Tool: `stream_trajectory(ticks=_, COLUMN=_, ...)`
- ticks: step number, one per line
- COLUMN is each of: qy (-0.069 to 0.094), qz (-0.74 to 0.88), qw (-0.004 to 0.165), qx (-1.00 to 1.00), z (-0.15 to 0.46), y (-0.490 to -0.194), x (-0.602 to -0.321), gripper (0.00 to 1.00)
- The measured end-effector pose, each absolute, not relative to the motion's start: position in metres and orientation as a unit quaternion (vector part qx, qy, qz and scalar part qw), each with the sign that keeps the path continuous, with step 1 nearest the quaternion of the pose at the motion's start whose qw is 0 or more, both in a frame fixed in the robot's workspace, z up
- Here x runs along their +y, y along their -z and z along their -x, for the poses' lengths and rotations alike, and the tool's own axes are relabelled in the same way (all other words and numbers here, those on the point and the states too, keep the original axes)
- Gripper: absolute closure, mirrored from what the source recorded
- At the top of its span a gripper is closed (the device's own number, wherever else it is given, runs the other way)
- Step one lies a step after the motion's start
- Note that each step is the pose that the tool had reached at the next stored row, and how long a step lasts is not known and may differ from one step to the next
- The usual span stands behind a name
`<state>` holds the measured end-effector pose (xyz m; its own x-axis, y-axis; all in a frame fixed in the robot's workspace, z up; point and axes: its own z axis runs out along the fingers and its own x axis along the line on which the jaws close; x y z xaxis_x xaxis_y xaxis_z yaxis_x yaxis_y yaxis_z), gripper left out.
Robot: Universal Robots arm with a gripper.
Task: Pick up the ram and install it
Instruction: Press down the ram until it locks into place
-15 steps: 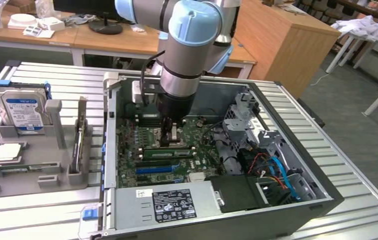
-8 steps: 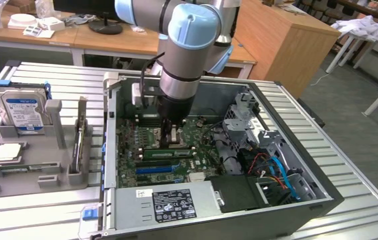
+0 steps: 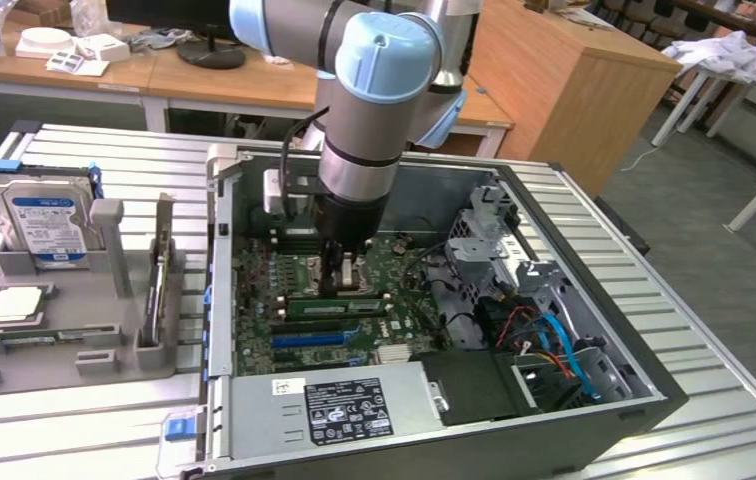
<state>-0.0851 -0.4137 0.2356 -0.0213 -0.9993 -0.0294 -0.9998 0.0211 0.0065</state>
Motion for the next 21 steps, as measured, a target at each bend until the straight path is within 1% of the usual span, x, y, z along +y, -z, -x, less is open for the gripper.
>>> stream_trajectory(ticks=21, qy=-0.013, qz=0.699, qw=0.008, qx=0.714, z=0.0885, y=-0.2337, x=-0.4137, gripper=0.9)
